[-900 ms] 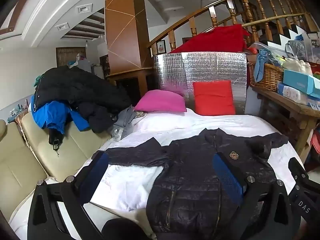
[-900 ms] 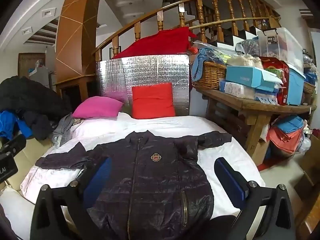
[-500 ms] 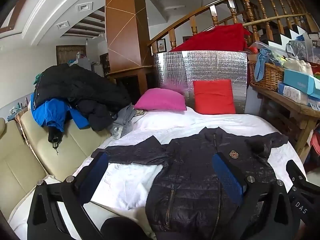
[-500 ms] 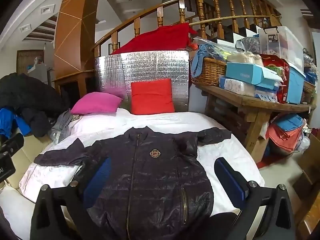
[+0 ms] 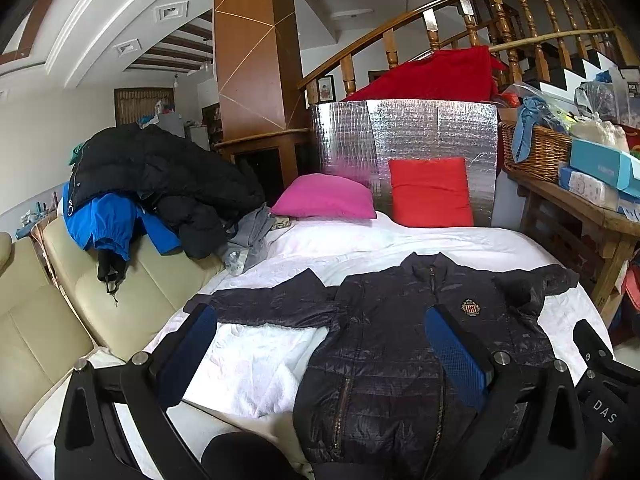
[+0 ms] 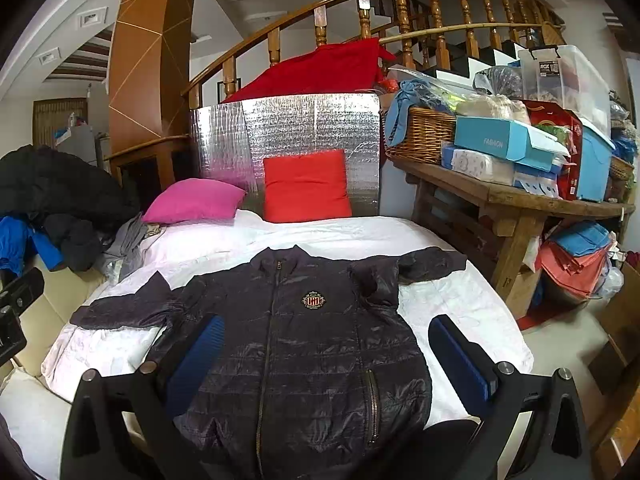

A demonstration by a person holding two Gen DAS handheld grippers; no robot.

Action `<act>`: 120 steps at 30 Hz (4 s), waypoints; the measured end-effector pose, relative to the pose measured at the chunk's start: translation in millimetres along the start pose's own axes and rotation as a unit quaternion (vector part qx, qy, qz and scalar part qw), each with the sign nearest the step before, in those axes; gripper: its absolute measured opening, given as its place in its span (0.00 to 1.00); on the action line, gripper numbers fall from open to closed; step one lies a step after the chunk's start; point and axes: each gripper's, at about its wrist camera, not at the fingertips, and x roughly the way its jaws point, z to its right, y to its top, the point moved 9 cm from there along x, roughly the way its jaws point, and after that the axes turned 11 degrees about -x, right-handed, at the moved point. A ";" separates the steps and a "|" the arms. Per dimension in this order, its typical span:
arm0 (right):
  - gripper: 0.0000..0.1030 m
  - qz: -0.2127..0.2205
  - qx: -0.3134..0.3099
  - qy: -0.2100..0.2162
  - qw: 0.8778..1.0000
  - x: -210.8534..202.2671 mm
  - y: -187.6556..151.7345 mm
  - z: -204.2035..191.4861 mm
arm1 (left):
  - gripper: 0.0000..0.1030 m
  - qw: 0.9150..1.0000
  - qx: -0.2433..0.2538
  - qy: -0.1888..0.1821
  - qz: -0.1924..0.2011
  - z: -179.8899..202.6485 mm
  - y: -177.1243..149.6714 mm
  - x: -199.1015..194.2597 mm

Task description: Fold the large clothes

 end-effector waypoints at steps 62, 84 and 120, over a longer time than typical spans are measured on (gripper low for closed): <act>1.00 -0.027 0.002 -0.001 1.000 35.9 -4.1 4.3 | 1.00 0.999 0.011 0.013 -0.034 3.6 -15.9 34.2; 1.00 -0.092 0.372 0.093 0.919 364.2 -46.5 246.6 | 1.00 0.985 0.045 0.030 -0.163 111.3 -72.3 338.0; 0.22 -0.070 0.332 0.247 0.907 403.4 15.7 91.2 | 1.00 0.984 0.069 0.049 -0.160 104.2 -77.8 373.5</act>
